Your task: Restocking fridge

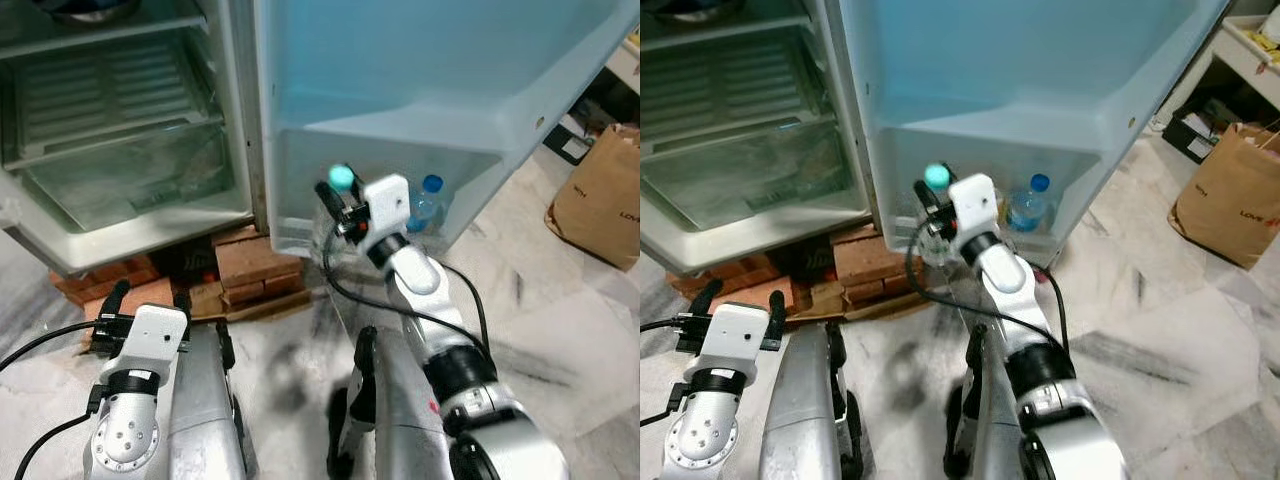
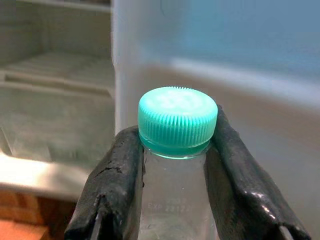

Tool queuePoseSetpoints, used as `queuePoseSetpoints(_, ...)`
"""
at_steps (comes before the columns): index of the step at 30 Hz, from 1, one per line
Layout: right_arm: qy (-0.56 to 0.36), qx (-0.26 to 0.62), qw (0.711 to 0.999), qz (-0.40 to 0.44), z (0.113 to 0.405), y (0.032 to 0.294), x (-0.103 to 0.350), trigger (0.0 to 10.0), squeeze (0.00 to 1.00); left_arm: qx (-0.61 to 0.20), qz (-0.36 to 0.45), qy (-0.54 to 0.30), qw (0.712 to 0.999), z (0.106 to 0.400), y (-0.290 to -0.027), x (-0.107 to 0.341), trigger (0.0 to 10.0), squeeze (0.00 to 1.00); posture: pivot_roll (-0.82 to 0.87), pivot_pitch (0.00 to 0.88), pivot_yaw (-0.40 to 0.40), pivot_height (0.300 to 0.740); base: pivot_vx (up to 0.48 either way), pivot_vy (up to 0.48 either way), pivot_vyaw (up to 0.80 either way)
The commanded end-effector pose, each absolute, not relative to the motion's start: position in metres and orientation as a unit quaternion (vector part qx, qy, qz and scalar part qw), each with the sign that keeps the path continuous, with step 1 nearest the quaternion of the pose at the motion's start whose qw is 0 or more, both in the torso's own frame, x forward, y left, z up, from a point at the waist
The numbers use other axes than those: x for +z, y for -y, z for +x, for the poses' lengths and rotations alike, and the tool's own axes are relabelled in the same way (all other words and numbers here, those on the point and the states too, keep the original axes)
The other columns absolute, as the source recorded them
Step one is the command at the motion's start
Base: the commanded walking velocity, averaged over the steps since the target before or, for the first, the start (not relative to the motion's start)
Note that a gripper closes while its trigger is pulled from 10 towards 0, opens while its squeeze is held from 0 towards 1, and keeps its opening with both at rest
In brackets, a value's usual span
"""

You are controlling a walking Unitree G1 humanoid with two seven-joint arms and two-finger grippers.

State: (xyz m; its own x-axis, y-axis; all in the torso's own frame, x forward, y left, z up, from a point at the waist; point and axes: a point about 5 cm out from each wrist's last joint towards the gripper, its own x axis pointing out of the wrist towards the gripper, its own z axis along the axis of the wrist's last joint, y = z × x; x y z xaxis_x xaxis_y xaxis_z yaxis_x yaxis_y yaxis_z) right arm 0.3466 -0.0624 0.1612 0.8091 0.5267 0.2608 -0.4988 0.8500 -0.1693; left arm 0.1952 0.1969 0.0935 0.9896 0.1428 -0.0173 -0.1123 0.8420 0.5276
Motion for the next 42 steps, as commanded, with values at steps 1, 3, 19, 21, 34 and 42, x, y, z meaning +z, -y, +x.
queuePoseSetpoints(1,0.180,0.268,0.944,-0.064,0.351,0.058,0.173,10.0,0.00,0.064,0.279,-0.024,0.958,0.192,-0.195,0.099,10.0,0.00,0.25,0.274,-0.098,0.532,0.000,0.000,0.00)
queuePoseSetpoints(3,0.183,0.257,0.944,-0.093,0.359,0.059,0.176,10.0,0.00,0.063,0.282,-0.025,0.957,0.188,-0.194,0.102,10.0,0.00,0.25,0.298,-0.100,0.532,0.000,0.000,0.00)
queuePoseSetpoints(19,0.063,0.172,0.964,-0.192,0.373,0.094,0.130,10.0,0.00,0.051,0.291,-0.042,0.954,0.165,-0.194,0.111,10.0,0.00,0.32,0.372,-0.098,0.532,0.000,0.000,0.00)
queuePoseSetpoints(21,0.034,0.150,0.974,-0.166,0.372,0.103,0.120,10.0,0.00,0.050,0.292,-0.045,0.954,0.164,-0.195,0.111,10.0,0.00,0.32,0.375,-0.093,0.532,0.000,0.000,0.00)
queuePoseSetpoints(34,-0.024,0.060,0.995,-0.070,0.370,0.143,0.104,10.0,0.95,0.036,0.298,-0.052,0.953,0.168,-0.196,0.110,10.0,0.00,0.30,0.361,-0.088,0.532,0.000,0.000,0.00)
queuePoseSetpoints(42,-0.017,0.063,0.996,-0.061,0.373,0.144,0.110,10.0,1.00,0.033,0.298,-0.051,0.953,0.173,-0.195,0.109,10.0,0.00,0.29,0.348,-0.093,0.532,0.000,0.000,0.00)
